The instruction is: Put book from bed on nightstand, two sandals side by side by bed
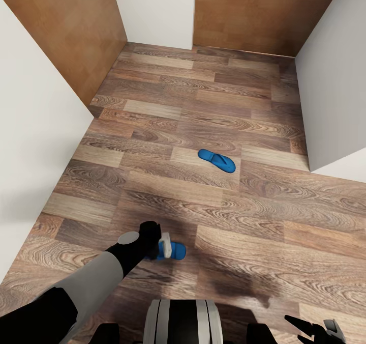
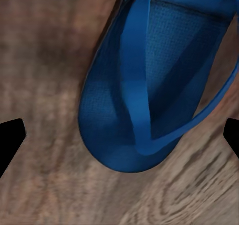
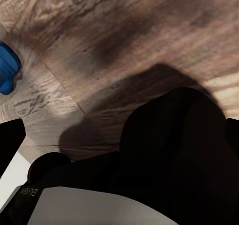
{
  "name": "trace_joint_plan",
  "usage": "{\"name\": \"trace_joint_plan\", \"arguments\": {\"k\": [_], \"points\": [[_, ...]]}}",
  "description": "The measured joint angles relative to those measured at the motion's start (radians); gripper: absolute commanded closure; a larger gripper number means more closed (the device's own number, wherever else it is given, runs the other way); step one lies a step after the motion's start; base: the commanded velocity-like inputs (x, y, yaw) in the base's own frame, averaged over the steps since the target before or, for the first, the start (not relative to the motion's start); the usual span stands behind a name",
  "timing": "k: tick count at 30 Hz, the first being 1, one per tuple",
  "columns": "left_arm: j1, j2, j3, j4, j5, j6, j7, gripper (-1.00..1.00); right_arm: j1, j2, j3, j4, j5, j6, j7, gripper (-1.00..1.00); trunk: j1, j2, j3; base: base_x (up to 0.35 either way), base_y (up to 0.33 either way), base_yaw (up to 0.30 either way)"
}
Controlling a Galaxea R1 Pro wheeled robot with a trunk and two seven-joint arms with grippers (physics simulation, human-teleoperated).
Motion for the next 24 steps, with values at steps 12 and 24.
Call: {"name": "trace_joint_plan", "arguments": {"k": [12, 24], "points": [[0.0, -0.026, 0.0, 0.002, 0.005, 0.0, 0.049, -1.0, 0.0, -0.001, 0.0, 0.0, 0.0, 0.0, 0.0, -1.0, 0.0, 0.0, 0.0, 0.0, 0.0, 0.0], [0.0, -0.034, 0.004, 0.002, 0.006, -0.001, 0.051, -1.0, 0.0, -0.001, 0.0, 0.0, 0.0, 0.0, 0.0, -1.0, 0.005, -0.003, -0.042, 0.0, 0.0, 0.0]]}}
